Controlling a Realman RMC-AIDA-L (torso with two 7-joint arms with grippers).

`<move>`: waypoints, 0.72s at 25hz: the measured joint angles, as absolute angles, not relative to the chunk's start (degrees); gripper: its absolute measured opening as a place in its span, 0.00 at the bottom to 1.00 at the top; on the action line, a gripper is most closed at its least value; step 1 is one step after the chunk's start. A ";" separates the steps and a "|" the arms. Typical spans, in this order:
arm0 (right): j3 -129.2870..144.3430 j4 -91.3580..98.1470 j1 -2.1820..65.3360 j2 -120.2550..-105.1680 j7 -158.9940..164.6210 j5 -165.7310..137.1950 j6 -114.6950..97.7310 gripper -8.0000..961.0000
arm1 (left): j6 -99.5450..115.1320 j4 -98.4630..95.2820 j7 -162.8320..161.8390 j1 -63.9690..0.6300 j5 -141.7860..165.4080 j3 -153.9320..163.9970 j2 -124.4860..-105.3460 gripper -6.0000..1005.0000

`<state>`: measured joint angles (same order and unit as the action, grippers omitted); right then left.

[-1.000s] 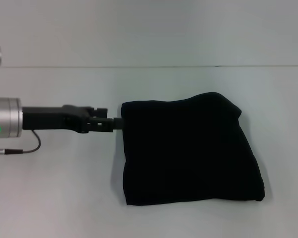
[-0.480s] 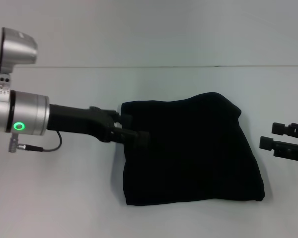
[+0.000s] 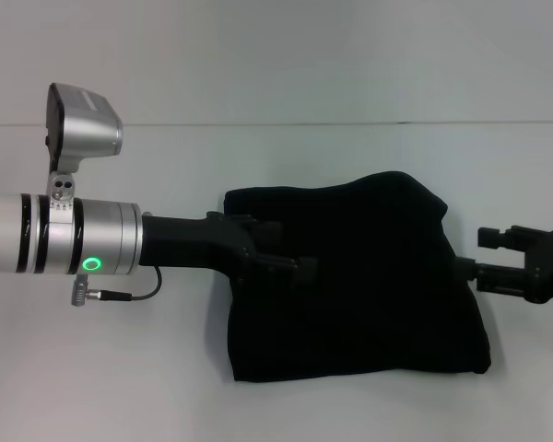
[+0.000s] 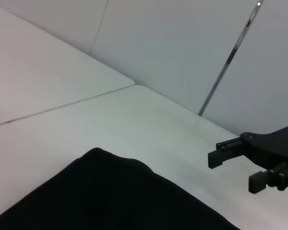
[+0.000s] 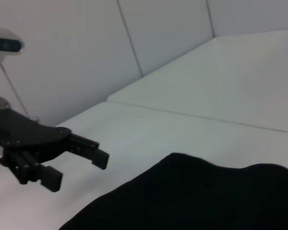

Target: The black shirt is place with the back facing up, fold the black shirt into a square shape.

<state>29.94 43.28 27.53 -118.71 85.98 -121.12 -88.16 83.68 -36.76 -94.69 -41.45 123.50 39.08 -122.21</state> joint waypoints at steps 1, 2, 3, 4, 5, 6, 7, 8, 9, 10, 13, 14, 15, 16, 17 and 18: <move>30.44 43.16 27.60 -118.69 85.84 -121.12 -87.91 0.84 | 83.55 -36.75 -94.69 -41.44 123.51 39.10 -122.24 0.95; 30.83 43.14 27.62 -118.68 85.68 -121.12 -87.63 0.84 | 83.41 -36.82 -94.65 -41.41 123.50 39.05 -122.24 0.95; 31.00 43.14 27.63 -118.70 85.54 -121.12 -87.39 0.84 | 83.32 -36.94 -94.57 -41.28 123.48 38.99 -122.22 0.95; 31.13 43.14 27.63 -118.73 85.44 -121.12 -87.22 0.84 | 83.24 -37.05 -94.56 -41.18 123.43 38.90 -122.14 0.95; 31.15 43.13 27.64 -118.78 85.43 -121.12 -87.12 0.84 | 83.20 -37.09 -94.61 -41.11 123.39 38.81 -122.04 0.95; 31.17 43.12 27.64 -118.83 85.43 -121.12 -87.10 0.84 | 83.18 -37.08 -94.68 -41.09 123.39 38.79 -121.96 0.95; 31.17 43.12 27.64 -118.87 85.42 -121.13 -87.08 0.84 | 83.16 -37.07 -94.74 -41.07 123.39 38.78 -121.90 0.95; 31.19 43.11 27.65 -118.90 85.42 -121.12 -87.03 0.84 | 83.16 -37.07 -94.77 -41.01 123.42 38.89 -121.88 0.95; 31.19 43.10 27.66 -118.93 85.43 -121.12 -86.98 0.84 | 83.15 -37.07 -94.77 -40.96 123.50 38.99 -121.88 0.95; 31.20 43.10 27.67 -118.95 85.43 -121.12 -86.93 0.84 | 83.15 -37.09 -94.77 -40.90 123.58 39.07 -121.90 0.95; 31.20 43.08 27.76 -118.96 85.43 -121.12 -86.87 0.84 | 82.96 -37.10 -94.66 -40.79 123.65 39.12 -122.01 0.95; 31.20 43.07 27.81 -118.97 85.43 -121.12 -86.81 0.84 | 82.86 -37.09 -94.61 -40.76 123.70 39.13 -122.02 0.95; 31.20 43.07 27.85 -118.98 85.43 -121.12 -86.77 0.84 | 82.80 -37.08 -94.55 -40.75 123.77 39.13 -122.03 0.95; 31.20 43.07 27.89 -118.98 85.44 -121.12 -86.64 0.84 | 82.78 -37.08 -94.51 -40.74 123.80 39.14 -122.03 0.95; 31.20 43.07 27.93 -118.99 85.44 -121.11 -86.53 0.84 | 82.77 -37.08 -94.49 -40.73 123.83 39.15 -122.03 0.95; 31.20 43.07 28.00 -119.00 85.44 -121.11 -86.44 0.84 | 82.75 -37.08 -94.49 -40.73 123.86 39.16 -122.04 0.95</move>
<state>31.20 43.07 28.00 -119.00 85.44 -121.11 -86.44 82.75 -37.08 -94.49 -40.73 123.86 39.16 -122.04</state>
